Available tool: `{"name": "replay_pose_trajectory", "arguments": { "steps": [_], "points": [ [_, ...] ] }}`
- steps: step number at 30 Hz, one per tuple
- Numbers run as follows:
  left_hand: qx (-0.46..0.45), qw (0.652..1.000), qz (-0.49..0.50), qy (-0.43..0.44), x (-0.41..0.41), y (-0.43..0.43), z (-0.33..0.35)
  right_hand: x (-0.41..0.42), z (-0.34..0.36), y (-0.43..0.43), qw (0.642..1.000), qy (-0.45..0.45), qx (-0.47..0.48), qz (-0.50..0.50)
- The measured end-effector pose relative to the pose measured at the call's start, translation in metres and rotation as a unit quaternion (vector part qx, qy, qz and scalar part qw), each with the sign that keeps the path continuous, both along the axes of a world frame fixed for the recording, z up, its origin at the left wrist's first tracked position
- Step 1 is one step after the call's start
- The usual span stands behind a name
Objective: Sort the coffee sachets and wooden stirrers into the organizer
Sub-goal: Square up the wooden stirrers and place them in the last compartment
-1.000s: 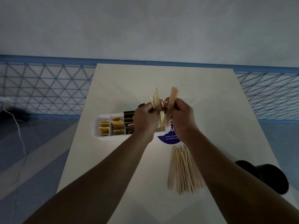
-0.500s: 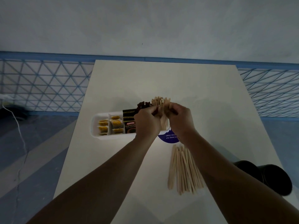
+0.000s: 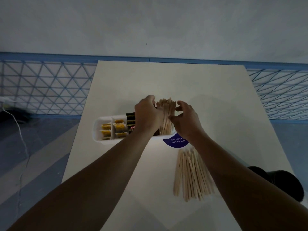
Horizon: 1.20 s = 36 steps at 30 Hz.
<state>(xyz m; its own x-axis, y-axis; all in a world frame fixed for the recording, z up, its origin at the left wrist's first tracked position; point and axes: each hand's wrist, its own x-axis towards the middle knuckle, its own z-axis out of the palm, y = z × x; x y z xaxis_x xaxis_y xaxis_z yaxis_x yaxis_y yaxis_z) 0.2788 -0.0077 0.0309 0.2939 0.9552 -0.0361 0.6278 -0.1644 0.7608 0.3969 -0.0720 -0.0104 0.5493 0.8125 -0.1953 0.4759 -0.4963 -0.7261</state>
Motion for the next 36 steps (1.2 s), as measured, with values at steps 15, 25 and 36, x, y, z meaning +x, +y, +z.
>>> {"name": "replay_pose_trajectory", "arguments": {
  "steps": [15,25,36],
  "points": [
    [-0.057,0.99,-0.13,0.026,0.011,0.024,-0.002,-0.003,-0.006,0.003,0.995,0.022,-0.026,0.092],
    [0.003,0.993,-0.111,-0.046,0.005,0.016,-0.005,-0.004,-0.014,0.0,0.993,-0.054,0.014,0.1],
    [0.011,0.997,-0.081,-0.001,0.005,0.013,0.001,0.0,-0.008,-0.007,0.995,-0.034,-0.049,0.079]
  ]
}}
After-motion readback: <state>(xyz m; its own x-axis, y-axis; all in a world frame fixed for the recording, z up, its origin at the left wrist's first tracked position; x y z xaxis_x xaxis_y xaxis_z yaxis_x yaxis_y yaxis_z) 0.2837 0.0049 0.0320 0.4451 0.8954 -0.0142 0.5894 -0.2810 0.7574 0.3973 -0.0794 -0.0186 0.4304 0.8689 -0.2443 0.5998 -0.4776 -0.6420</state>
